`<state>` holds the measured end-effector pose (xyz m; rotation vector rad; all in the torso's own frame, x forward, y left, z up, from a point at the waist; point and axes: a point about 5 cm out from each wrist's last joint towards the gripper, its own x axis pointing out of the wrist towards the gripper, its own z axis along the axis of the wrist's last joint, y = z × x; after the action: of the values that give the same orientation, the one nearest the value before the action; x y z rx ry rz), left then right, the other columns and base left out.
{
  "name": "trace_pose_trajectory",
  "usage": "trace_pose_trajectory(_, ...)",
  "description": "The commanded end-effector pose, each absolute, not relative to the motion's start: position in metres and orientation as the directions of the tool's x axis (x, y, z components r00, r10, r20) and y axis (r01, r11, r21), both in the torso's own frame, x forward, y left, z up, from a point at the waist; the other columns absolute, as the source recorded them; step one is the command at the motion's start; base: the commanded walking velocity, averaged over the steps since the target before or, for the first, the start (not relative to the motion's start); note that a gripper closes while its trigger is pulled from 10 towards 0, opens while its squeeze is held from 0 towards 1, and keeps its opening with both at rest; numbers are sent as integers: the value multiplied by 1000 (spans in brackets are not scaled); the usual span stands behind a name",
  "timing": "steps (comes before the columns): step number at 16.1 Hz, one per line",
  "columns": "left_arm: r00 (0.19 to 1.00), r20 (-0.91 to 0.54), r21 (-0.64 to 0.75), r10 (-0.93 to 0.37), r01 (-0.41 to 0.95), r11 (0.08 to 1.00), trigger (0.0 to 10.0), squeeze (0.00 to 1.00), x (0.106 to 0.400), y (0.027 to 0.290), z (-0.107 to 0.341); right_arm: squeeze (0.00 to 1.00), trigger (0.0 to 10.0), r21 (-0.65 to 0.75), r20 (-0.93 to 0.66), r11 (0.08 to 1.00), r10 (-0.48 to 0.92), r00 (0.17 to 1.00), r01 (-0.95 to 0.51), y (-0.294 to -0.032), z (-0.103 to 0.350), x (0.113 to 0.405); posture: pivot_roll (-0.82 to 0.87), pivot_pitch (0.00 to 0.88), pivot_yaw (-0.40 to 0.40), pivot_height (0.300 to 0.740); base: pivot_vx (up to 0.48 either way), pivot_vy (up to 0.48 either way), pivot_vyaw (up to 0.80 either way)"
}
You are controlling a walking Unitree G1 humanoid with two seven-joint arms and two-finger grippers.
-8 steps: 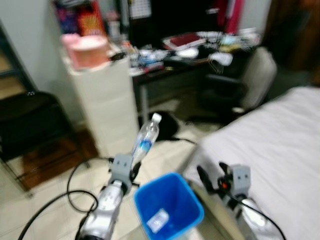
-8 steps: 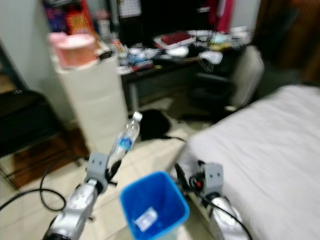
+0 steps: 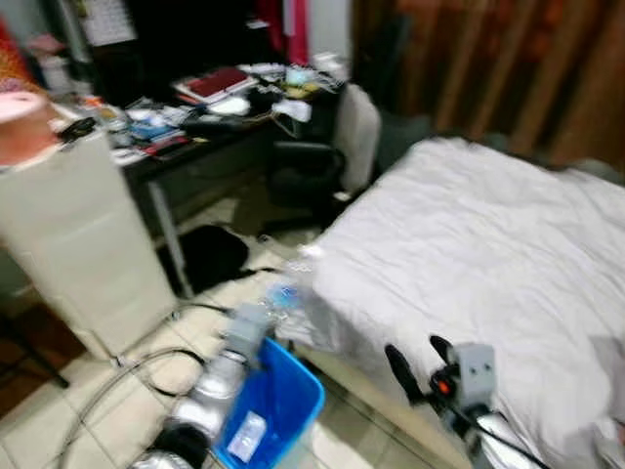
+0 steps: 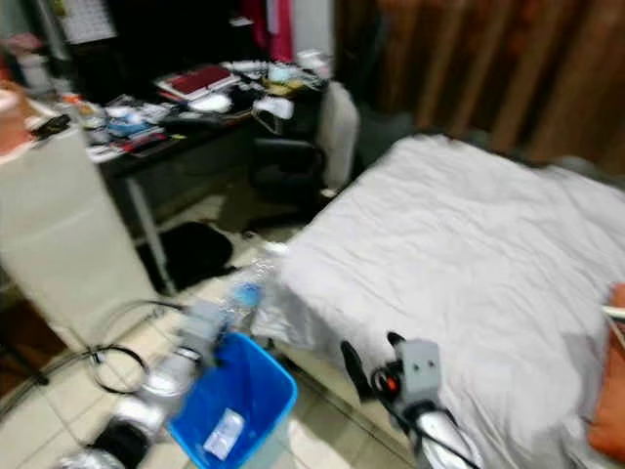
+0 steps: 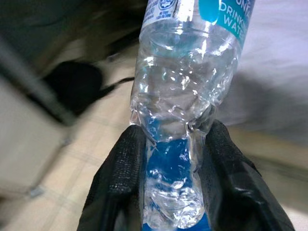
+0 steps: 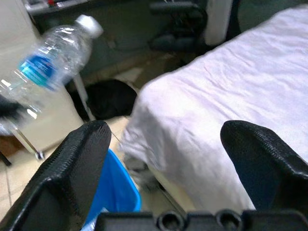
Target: Clean up the room
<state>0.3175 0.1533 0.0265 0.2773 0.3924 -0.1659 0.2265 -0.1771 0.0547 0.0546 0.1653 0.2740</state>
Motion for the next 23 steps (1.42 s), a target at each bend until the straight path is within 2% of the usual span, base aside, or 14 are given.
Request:
trace_pose_trajectory(1, 926, -377, 265, -8, 116, 957, 10000, 0, 320, 172, 30, 0, 10000, 56, -145, 958, 287, 947, -282, -182, 66, 220, -188, 194, -5, 740, 0, 0, 0)
trace_pose_trajectory(4, 890, -453, 229, 38, 76, 970, 10000, 0, 312, 180, 16, 0, 10000, 33, -191, 960, 280, 941, -278, -194, 68, 202, -226, 234, -31, 740, 0, 0, 0)
trace_pose_trajectory(5, 875, -484, 215, 20, 97, 972, 10000, 365, 307, 175, 8, 0, 10000, 27, -204, 960, 279, 939, -279, -197, 70, 196, -252, 249, -44, 740, 0, 0, 0)
trace_pose_trajectory(6, 871, -491, 216, 0, 122, 969, 10000, 1000, 307, 170, 7, 0, 10000, 20, -212, 959, 282, 936, -284, -198, 73, 192, -271, 257, -48, 740, 0, 0, 0)
trace_pose_trajectory(10, 877, -479, 268, -23, 172, 948, 10000, 1000, 317, 162, 16, 0, 10000, 19, -229, 963, 267, 936, -270, -198, 81, 182, -302, 270, -42, 740, 0, 0, 0)
trace_pose_trajectory(15, 870, -493, 242, -30, 170, 955, 10000, 1000, 318, 163, 15, 0, 10000, 29, -228, 966, 256, 939, -256, -196, 82, 188, -285, 242, -28, 740, 0, 0, 0)
trace_pose_trajectory(16, 874, -485, 230, -34, 165, 959, 10000, 808, 319, 162, 17, 0, 10000, 32, -223, 967, 255, 941, -254, -195, 81, 192, -266, 225, -11, 740, 0, 0, 0)
trace_pose_trajectory(17, 881, -470, 217, -49, 169, 961, 10000, 0, 320, 159, 18, 0, 10000, 35, -216, 967, 252, 943, -250, -194, 81, 194, -266, 225, -11, 740, 0, 0, 0)
trace_pose_trajectory(18, 888, -454, 203, -66, 175, 964, 10000, 0, 321, 157, 20, 0, 10000, 39, -210, 969, 247, 946, -245, -194, 81, 196, -253, 211, 1, 740, 0, 0, 0)
trace_pose_trajectory(20, 963, -166, 75, -212, 226, 971, 10000, 0, 328, 140, 53, 0, 10000, 66, -136, 982, 186, 973, -178, -193, 83, 218, -172, 138, 48, 740, 0, 0, 0)
trace_pose_trajectory(23, 955, 37, 63, -295, 292, 954, 10000, 0, 314, 126, 90, 0, 10000, 69, -51, 991, 120, 991, -116, -193, 91, 245, -79, 23, 72, 740, 0, 0, 0)
